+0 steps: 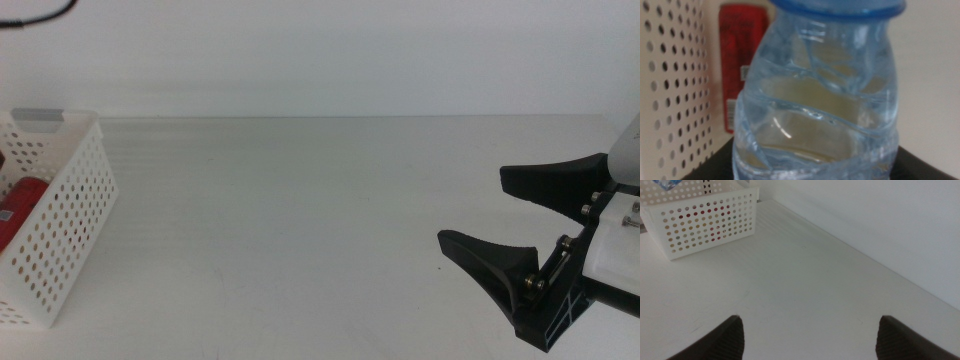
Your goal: Use arms to grab the bottles and put them into the dustbin to the left of the table.
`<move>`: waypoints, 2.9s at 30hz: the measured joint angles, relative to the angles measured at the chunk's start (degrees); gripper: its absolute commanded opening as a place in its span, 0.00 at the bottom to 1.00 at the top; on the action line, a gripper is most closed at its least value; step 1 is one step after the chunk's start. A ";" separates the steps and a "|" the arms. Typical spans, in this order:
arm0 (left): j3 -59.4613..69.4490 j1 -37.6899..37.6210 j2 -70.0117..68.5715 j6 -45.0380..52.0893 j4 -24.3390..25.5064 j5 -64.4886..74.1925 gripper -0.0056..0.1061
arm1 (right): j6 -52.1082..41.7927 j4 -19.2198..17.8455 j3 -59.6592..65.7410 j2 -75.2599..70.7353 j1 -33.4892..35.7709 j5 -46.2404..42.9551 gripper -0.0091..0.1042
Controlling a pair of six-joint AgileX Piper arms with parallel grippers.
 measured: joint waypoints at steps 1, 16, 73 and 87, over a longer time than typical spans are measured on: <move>0.00 0.00 0.77 -0.05 0.58 0.00 0.01 | 0.00 0.00 0.00 0.00 0.00 0.00 0.76; 0.00 0.05 10.63 0.01 0.37 -3.39 0.17 | 0.00 0.00 0.00 0.00 0.00 0.00 0.76; -0.52 -36.89 -11.53 -17.63 4.35 -20.88 0.86 | 0.00 0.00 0.00 0.00 0.00 0.11 0.76; -0.52 -37.11 -11.96 -17.68 3.60 -26.58 0.86 | -0.10 0.00 0.00 0.00 0.00 0.11 0.76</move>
